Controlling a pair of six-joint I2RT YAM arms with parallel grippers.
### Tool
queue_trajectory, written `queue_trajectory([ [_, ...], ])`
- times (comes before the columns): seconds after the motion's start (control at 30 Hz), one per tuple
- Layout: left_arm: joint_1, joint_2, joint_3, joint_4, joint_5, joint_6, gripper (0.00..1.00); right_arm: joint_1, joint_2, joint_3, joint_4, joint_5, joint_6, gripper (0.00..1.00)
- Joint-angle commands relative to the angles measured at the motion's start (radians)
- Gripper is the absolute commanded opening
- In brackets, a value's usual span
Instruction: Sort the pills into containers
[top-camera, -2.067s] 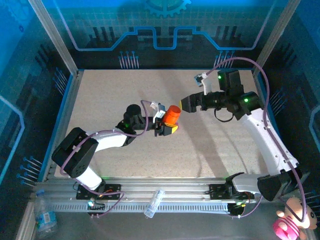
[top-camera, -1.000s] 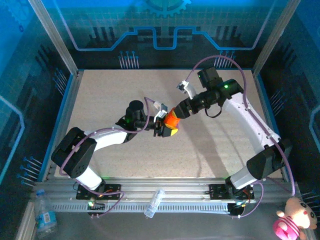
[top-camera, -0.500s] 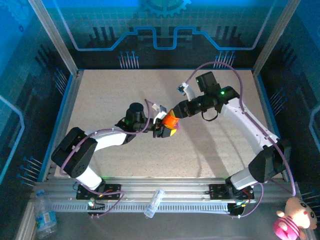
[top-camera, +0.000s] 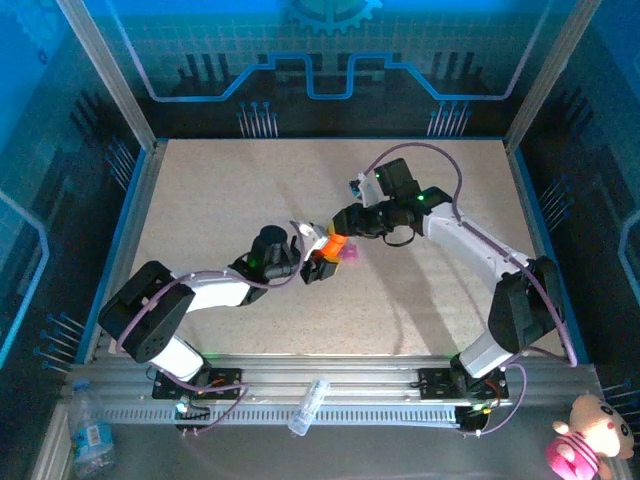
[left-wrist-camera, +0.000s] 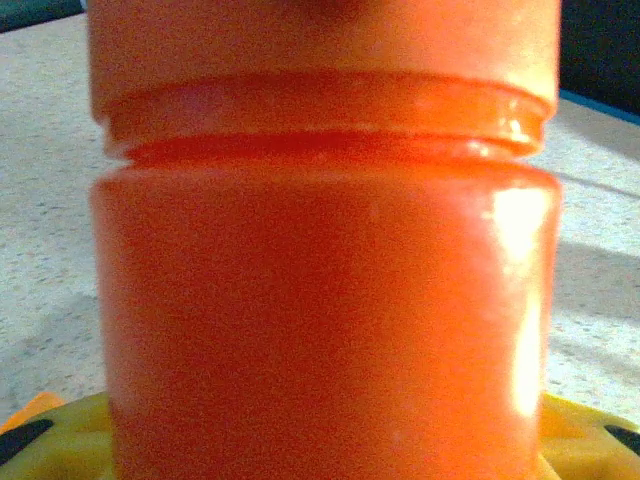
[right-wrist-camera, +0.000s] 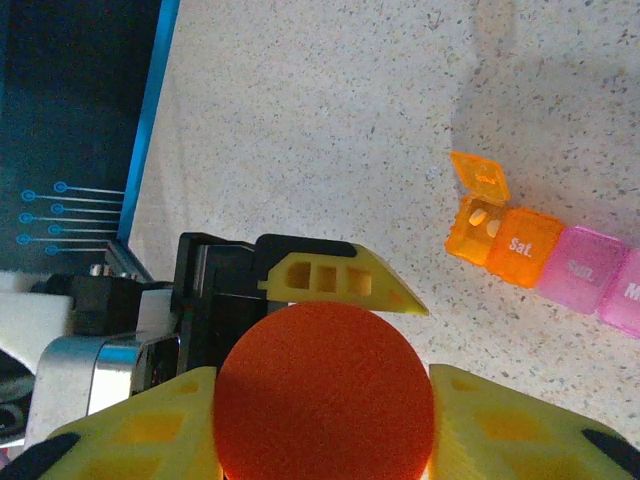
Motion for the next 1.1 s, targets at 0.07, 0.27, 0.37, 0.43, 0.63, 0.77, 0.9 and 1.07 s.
queue_trajectory([
  [0.07, -0.05, -0.087, 0.031, 0.361, 0.026, 0.082, 0.0, 0.031, 0.055, -0.01, 0.016, 0.035, 0.072, 0.46],
  [0.27, -0.048, -0.066, 0.025, 0.381, 0.036, 0.038, 0.0, -0.026, 0.001, 0.025, -0.004, 0.002, 0.051, 0.66],
  [0.37, -0.036, -0.055, 0.027, 0.381, 0.069, -0.006, 0.0, -0.089, -0.079, 0.016, -0.01, -0.029, 0.027, 0.83],
  [0.43, -0.026, -0.051, 0.032, 0.376, 0.091, -0.032, 0.0, -0.133, -0.141, 0.006, -0.03, -0.054, -0.009, 0.89],
  [0.63, 0.011, -0.048, 0.067, 0.34, 0.271, -0.125, 0.0, -0.232, -0.249, 0.026, -0.137, -0.18, -0.199, 0.9],
  [0.77, 0.029, -0.05, 0.118, 0.258, 0.411, -0.181, 0.0, -0.231, -0.221, 0.116, -0.299, -0.181, -0.349, 0.88],
  [0.9, 0.032, -0.054, 0.159, 0.152, 0.493, -0.18, 0.0, -0.181, -0.193, 0.209, -0.411, -0.125, -0.447, 0.88],
  [1.07, 0.032, -0.045, 0.174, 0.134, 0.532, -0.196, 0.0, -0.12, -0.156, 0.295, -0.478, -0.077, -0.504, 0.9],
])
